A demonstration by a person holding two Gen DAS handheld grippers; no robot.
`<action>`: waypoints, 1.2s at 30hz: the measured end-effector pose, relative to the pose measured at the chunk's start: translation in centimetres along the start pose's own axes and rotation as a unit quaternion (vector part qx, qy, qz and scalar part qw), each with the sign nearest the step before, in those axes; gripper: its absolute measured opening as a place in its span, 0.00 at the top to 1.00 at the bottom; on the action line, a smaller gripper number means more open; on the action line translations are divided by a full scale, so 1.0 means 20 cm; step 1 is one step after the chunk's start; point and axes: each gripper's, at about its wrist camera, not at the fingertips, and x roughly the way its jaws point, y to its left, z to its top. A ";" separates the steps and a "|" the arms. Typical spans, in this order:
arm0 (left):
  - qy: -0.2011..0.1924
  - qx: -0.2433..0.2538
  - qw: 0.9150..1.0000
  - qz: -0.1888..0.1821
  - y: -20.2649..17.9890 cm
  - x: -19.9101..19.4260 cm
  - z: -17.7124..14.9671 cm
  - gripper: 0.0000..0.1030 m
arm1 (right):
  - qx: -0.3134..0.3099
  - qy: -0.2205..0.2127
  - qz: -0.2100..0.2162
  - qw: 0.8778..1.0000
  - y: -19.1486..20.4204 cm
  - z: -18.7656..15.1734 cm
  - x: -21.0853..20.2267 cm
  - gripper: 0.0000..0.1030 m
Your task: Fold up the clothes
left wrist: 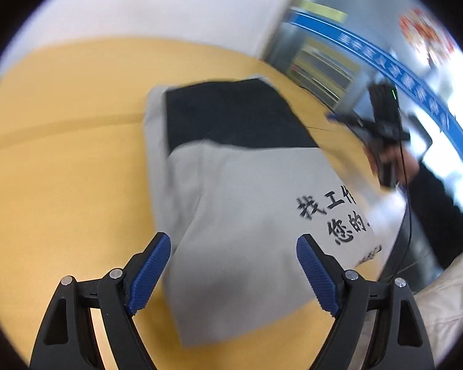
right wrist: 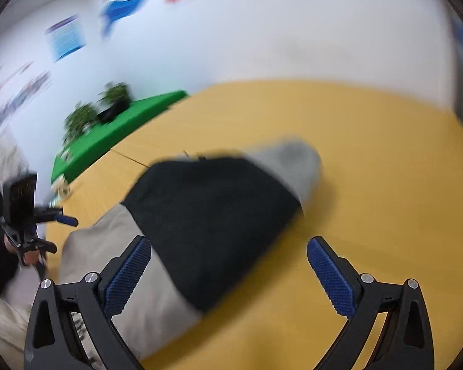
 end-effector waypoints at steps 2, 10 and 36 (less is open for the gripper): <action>0.030 -0.046 0.998 -0.006 0.04 0.07 -0.02 0.17 | 0.060 0.015 0.015 0.998 -0.06 -0.08 0.02 0.00; 0.063 -0.122 0.987 -0.083 0.14 0.13 -0.10 0.17 | 0.155 0.059 0.049 0.985 -0.11 -0.13 0.29 0.00; 0.061 -0.113 0.974 -0.186 -0.28 0.21 0.18 0.86 | -0.022 0.000 -0.023 0.999 0.43 0.16 0.36 0.78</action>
